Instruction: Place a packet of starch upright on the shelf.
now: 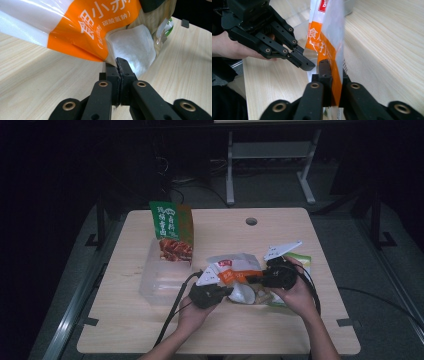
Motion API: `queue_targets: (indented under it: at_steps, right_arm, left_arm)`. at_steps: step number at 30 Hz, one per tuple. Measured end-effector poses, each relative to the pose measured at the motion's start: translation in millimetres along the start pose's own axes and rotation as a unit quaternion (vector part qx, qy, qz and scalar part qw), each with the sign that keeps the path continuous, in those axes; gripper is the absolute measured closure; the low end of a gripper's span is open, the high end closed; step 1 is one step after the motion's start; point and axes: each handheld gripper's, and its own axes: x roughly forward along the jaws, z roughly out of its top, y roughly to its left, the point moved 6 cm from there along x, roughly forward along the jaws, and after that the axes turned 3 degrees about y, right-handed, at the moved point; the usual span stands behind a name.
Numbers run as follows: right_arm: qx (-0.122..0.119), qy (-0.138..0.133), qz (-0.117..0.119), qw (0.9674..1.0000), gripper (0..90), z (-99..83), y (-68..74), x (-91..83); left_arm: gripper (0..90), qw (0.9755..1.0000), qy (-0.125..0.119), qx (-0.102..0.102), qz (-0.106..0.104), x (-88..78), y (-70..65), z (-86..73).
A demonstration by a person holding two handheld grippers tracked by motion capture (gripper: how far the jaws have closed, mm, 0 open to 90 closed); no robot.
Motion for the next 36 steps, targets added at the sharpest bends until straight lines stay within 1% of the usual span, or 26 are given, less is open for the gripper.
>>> queue_targets:
  at_steps: [2,3,5,6,8,10,12,14,15,17,19,22,23,25,28,34,36]
  right_arm:
    - [0.003,-0.003,0.001,1.0000,89.7,-0.7,-0.4,-0.5]
    - [0.004,-0.005,0.004,1.0000,89.9,-1.0,-0.8,-1.1]
    - [0.010,-0.011,0.010,0.9998,90.0,-0.9,-1.4,-2.3]
    - [0.010,-0.013,0.012,0.9998,90.0,-0.9,-1.3,-3.0]
    - [0.008,-0.017,0.014,0.9997,90.0,-0.1,-0.2,-4.1]
    - [0.007,-0.017,0.008,0.9998,90.0,0.4,0.5,-5.5]
    - [0.008,-0.022,0.010,0.9997,90.0,0.8,0.9,-7.2]
    - [0.007,-0.028,0.010,0.9995,90.0,1.4,0.5,-9.0]
    - [0.010,-0.030,0.011,0.9994,90.0,1.9,1.0,-9.8]
    - [0.009,-0.033,0.008,0.9994,90.0,2.6,1.0,-11.0]
    - [0.010,-0.035,0.004,0.9993,90.0,3.2,0.7,-12.0]
    - [0.012,-0.037,0.000,0.9992,90.0,3.7,0.1,-13.3]
    - [0.014,-0.038,0.000,0.9992,90.0,4.1,0.7,-13.9]
    - [0.013,-0.041,-0.001,0.9991,90.0,5.7,1.5,-14.8]
    - [0.011,-0.043,-0.001,0.9990,90.0,8.2,3.1,-15.6]
    - [0.004,-0.040,-0.004,0.9992,90.0,13.4,4.7,-14.6]
    - [0.003,-0.042,-0.006,0.9991,90.0,16.1,4.3,-15.2]
  left_arm:
    - [87.0,1.0000,0.001,-0.003,0.001,-1.0,0.0,-0.7]
    - [84.5,1.0000,0.004,-0.002,0.003,-1.6,0.4,-1.6]
    - [75.5,0.9999,0.007,-0.007,0.005,-3.9,0.1,-4.2]
    - [73.3,0.9999,0.006,-0.009,0.003,-5.6,-0.8,-5.3]
    - [67.0,0.9999,0.014,0.000,0.007,-9.8,-1.4,-8.3]
    - [62.9,0.9999,0.012,-0.002,0.006,-13.6,-2.8,-10.9]
    - [59.0,0.9999,0.014,-0.002,0.004,-17.0,-4.1,-13.4]
    - [57.2,0.9999,0.015,0.000,0.000,-20.3,-5.9,-15.7]
    - [55.4,0.9999,0.016,0.001,-0.003,-21.8,-7.2,-16.9]
    - [54.2,0.9998,0.015,0.007,-0.006,-25.2,-9.6,-19.9]
    - [52.7,0.9998,0.018,0.009,-0.009,-27.5,-12.5,-23.6]
    - [50.3,0.9993,0.027,0.017,-0.018,-31.3,-15.8,-29.0]
    - [49.1,0.9992,0.029,0.018,-0.019,-32.6,-17.0,-30.3]
    - [47.0,0.9988,0.034,0.032,-0.014,-36.0,-18.6,-31.7]
    - [44.1,0.9983,0.034,0.046,-0.009,-41.5,-20.8,-32.4]
    - [38.0,0.9982,0.033,0.047,-0.014,-52.4,-23.2,-37.2]
    - [37.3,0.9981,0.035,0.048,-0.016,-55.1,-24.2,-39.5]
